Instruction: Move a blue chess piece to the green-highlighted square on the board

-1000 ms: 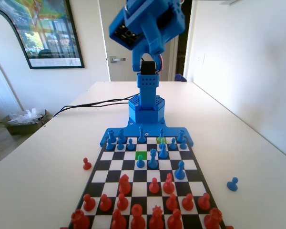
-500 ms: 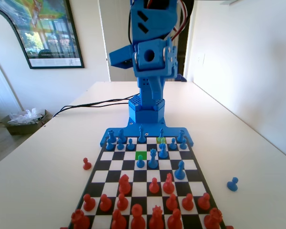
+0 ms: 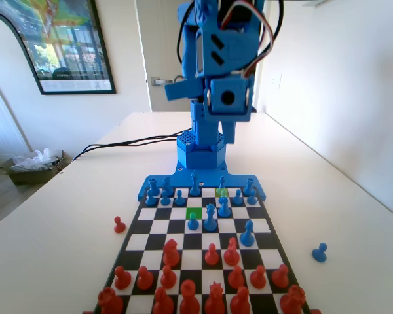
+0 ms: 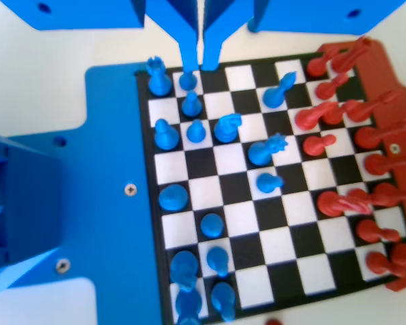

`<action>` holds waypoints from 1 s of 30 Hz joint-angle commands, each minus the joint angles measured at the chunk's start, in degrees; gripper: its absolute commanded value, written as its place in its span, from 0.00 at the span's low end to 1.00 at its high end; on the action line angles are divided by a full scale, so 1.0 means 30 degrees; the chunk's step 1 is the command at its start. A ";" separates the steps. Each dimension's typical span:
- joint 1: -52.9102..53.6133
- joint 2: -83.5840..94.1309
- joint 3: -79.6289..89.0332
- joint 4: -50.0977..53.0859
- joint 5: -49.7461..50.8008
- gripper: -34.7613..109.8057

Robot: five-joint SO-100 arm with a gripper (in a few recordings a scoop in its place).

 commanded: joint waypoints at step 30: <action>-0.0908 -0.0762 0.5156 -0.6357 -0.1055 0.31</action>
